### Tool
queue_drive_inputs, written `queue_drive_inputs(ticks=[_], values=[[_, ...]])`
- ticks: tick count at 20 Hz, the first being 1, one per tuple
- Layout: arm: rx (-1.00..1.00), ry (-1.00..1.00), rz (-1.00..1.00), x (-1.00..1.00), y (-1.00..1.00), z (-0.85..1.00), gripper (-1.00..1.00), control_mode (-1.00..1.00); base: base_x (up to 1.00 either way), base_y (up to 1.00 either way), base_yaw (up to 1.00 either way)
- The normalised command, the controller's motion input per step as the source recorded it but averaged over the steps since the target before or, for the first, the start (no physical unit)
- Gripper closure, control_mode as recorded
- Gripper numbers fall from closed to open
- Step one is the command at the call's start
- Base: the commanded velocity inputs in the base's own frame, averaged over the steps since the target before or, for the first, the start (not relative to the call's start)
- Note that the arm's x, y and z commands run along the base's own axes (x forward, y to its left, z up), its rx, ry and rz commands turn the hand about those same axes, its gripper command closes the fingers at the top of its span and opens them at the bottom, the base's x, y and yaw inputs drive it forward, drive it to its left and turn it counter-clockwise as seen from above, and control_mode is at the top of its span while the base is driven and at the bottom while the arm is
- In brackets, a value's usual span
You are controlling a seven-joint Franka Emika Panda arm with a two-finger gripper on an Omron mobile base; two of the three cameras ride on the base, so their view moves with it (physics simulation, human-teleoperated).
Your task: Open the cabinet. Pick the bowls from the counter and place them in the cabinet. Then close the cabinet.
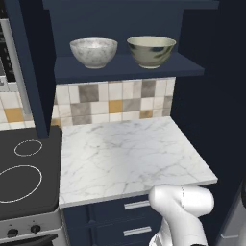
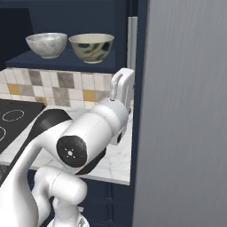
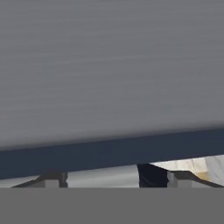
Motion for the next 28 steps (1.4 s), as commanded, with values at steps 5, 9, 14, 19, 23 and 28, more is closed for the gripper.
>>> queue_drive_inputs(ticks=[5, 9, 14, 19, 23, 28], values=[[0.09, 0.0, 0.0, 0.22, -0.29, -0.08, -1.0, -1.0, 0.0, 0.0, 0.0], [0.07, 0.01, 0.0, 0.58, -0.08, -0.27, -1.0, -1.0, 0.0, 0.0, 0.0], [0.07, 0.05, 0.02, 0.87, 0.0, -0.45, -1.0, -1.0, 0.0, 0.0, 0.0], [0.04, 0.03, 0.06, 0.98, 0.22, -0.63, -1.0, -1.0, 0.0, 0.0, 0.0], [0.04, 0.0, 0.11, 0.98, 0.55, -0.62, -1.0, -1.0, 0.0, 0.0, 0.0], [0.01, -0.06, 0.14, 0.77, 0.96, -0.48, -1.0, -1.0, 0.0, 0.0, 0.0]])
